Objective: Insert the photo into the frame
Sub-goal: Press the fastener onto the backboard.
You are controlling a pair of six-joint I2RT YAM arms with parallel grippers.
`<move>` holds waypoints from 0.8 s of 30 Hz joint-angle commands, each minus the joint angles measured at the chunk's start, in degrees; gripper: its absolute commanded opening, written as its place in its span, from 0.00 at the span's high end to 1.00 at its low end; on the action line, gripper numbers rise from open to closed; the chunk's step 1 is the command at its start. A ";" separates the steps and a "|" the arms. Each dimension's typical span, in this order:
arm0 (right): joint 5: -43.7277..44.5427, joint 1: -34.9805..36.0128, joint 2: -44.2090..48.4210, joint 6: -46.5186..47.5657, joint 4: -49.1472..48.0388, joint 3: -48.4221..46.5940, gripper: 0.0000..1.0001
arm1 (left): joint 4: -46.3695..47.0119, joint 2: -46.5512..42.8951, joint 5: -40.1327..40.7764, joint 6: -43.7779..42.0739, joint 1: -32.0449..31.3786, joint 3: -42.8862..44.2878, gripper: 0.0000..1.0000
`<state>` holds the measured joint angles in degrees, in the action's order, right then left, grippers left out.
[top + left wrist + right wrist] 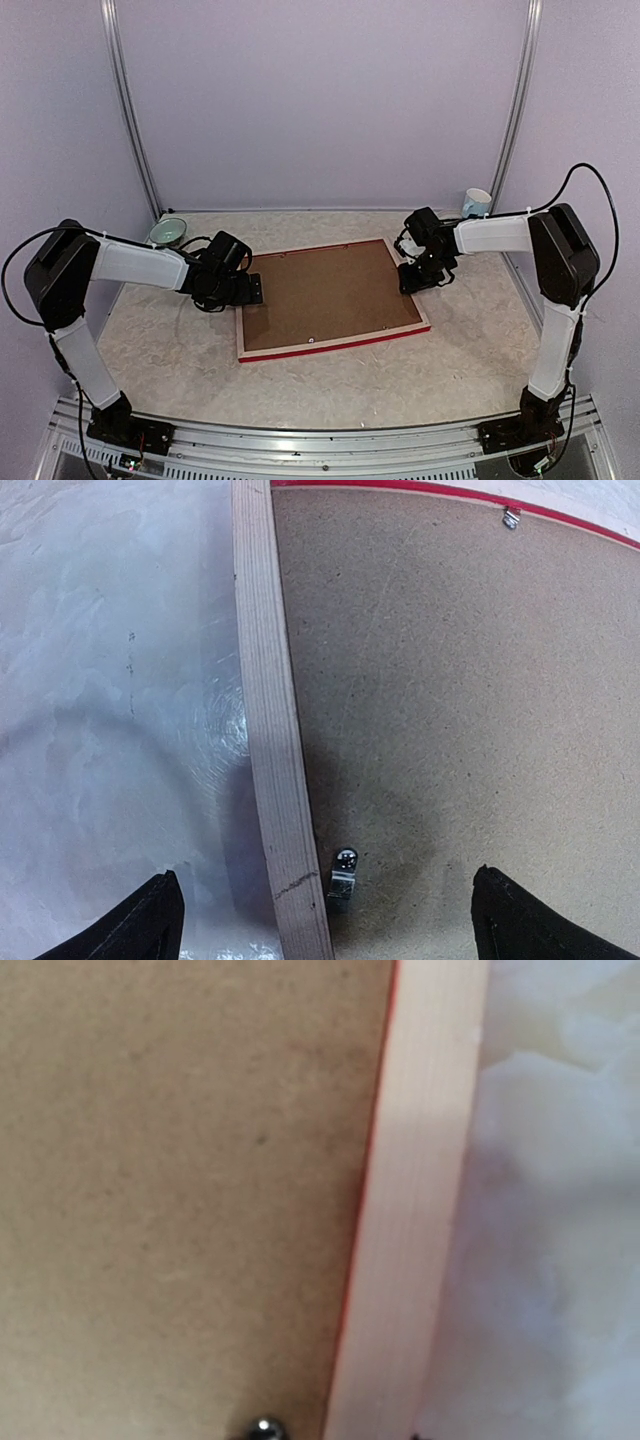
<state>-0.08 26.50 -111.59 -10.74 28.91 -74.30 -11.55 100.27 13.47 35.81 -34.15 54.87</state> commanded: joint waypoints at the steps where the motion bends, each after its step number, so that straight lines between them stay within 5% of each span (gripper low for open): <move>1: 2.59 0.22 -1.22 -0.06 1.50 -0.47 0.67 | 0.95 0.45 -0.38 0.22 -0.21 -0.72 0.01; 8: 3.82 0.22 -0.90 0.10 1.21 -0.33 0.79 | 1.14 0.45 -0.34 0.31 -0.21 -0.73 0.01; 24: 2.52 0.23 0.12 0.29 -1.00 0.14 0.88 | 1.13 0.96 -0.55 0.31 -0.30 -0.39 0.01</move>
<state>1.52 26.50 -111.53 -11.31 29.04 -74.43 -11.44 100.40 13.45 35.83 -34.17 54.78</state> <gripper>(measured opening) 0.197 0.989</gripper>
